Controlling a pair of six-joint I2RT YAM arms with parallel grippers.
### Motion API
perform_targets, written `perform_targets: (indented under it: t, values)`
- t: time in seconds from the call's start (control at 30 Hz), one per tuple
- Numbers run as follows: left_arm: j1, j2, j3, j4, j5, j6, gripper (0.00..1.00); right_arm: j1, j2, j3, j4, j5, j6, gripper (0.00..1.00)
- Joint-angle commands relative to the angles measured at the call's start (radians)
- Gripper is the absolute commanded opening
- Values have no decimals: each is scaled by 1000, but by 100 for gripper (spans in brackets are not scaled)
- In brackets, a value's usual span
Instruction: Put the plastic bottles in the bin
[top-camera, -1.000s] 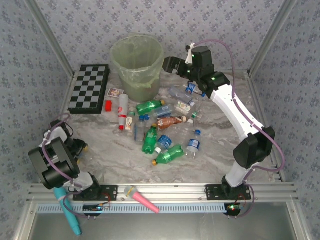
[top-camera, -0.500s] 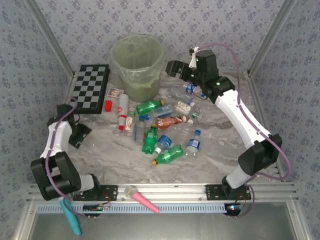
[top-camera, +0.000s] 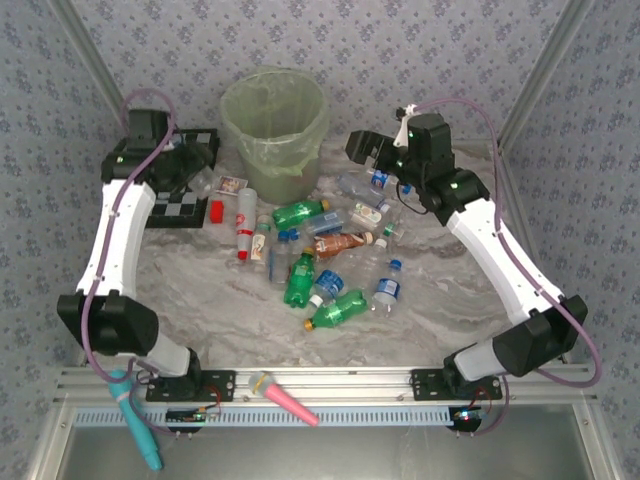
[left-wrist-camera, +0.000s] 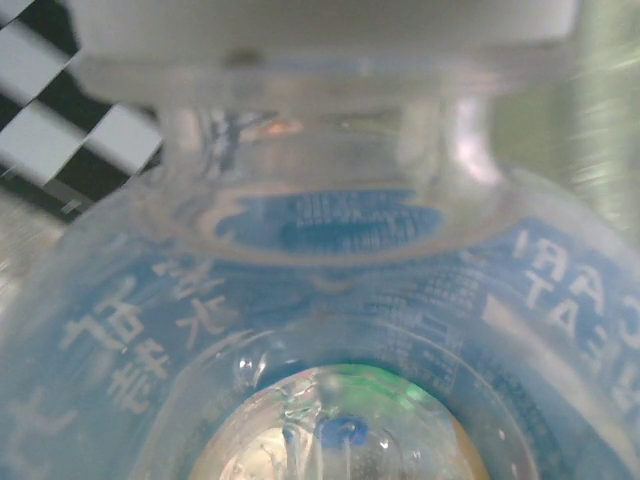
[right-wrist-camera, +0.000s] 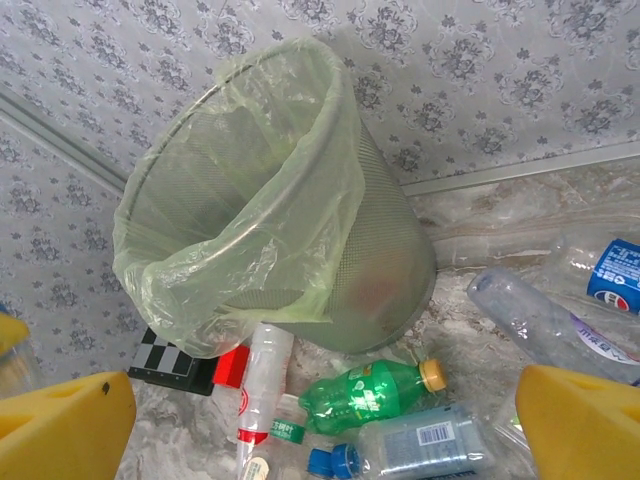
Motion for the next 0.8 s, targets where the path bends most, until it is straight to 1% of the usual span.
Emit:
perform_targets:
  t: [0.0, 0.17, 0.33, 0.4, 0.53, 0.63, 0.77]
  values:
    - [-39, 80, 178, 20, 34, -3, 62, -5, -49, -26, -17, 36, 5, 100]
    - [-63, 261, 471, 50, 56, -34, 62, -5, -81, -42, -30, 48, 4, 100]
    - [-104, 508, 863, 30, 72, -49, 62, -3, -110, -58, -37, 64, 3, 100]
    - [-107, 583, 963, 48, 87, -79, 62, -2, -122, -64, -43, 71, 4, 100]
    - [-110, 634, 985, 160, 74, -150, 62, 1, -148, -81, -54, 85, 2, 100]
    - [-118, 662, 989, 235, 77, -178, 62, 2, -168, -96, -60, 93, 1, 100]
    - [-125, 691, 1009, 255, 79, -198, 63, 3, -190, -118, -62, 106, 1, 100]
